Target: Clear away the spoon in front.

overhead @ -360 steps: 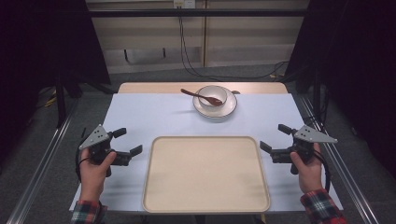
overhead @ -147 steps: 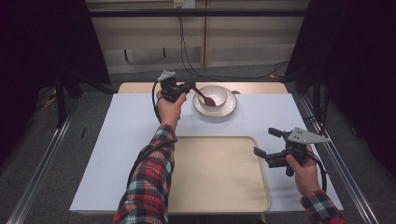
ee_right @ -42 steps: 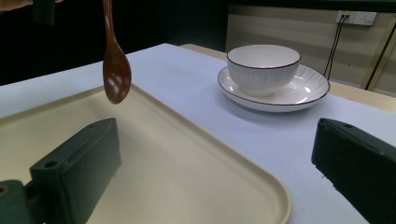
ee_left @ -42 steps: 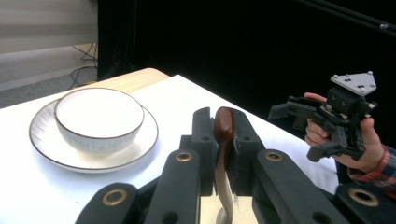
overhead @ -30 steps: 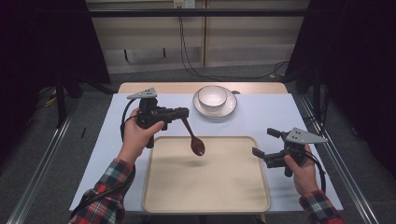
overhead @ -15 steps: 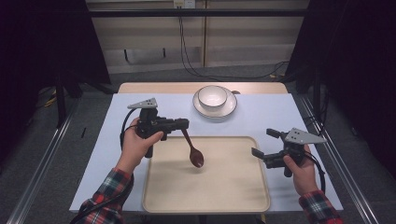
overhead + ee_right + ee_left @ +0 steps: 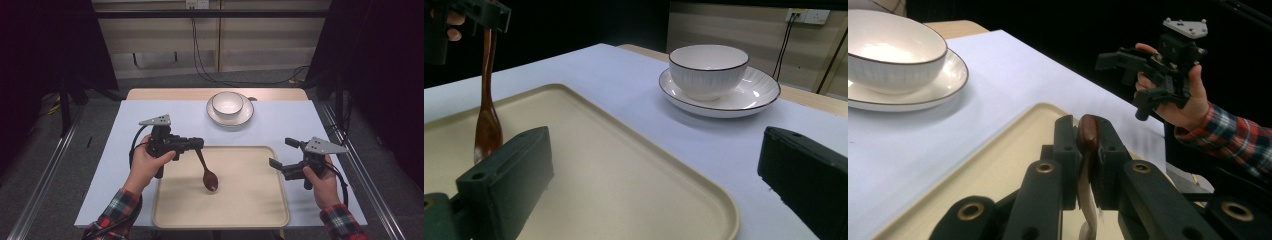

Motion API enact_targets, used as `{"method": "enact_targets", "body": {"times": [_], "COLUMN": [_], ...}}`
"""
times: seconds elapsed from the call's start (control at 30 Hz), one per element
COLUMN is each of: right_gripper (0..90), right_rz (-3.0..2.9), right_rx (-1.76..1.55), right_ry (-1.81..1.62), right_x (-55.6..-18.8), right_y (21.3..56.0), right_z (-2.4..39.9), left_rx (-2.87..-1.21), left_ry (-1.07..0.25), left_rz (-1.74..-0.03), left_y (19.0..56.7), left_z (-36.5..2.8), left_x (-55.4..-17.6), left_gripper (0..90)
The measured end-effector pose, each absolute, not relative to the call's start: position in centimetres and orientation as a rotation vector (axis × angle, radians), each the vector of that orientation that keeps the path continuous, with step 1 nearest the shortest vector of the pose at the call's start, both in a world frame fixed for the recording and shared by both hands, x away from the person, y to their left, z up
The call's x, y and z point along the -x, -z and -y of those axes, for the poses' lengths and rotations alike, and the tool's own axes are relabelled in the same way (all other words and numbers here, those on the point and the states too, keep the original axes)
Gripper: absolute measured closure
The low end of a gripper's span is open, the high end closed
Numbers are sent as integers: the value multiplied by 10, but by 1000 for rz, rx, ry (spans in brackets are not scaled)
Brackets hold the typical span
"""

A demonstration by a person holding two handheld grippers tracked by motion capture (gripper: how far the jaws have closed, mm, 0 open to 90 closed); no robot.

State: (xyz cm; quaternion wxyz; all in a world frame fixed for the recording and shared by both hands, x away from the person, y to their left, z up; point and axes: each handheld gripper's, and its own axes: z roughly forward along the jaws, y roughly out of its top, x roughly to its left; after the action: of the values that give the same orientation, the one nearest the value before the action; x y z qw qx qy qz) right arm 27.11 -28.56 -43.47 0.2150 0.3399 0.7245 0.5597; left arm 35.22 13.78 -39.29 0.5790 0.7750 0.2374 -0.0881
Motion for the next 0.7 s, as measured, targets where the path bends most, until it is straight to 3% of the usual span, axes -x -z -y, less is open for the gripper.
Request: {"method": "enact_targets", "body": {"times": [0.7], "right_gripper": [9], "right_rz": [-2004], "right_rx": [-942], "right_ry": [-1547], "right_x": [-271], "right_y": [435], "right_z": [285], "left_rx": [-1836], "left_ry": [300], "left_rz": [-550], "left_y": [410], "left_z": [-120], "left_x": [-351], "left_gripper": [832]}}
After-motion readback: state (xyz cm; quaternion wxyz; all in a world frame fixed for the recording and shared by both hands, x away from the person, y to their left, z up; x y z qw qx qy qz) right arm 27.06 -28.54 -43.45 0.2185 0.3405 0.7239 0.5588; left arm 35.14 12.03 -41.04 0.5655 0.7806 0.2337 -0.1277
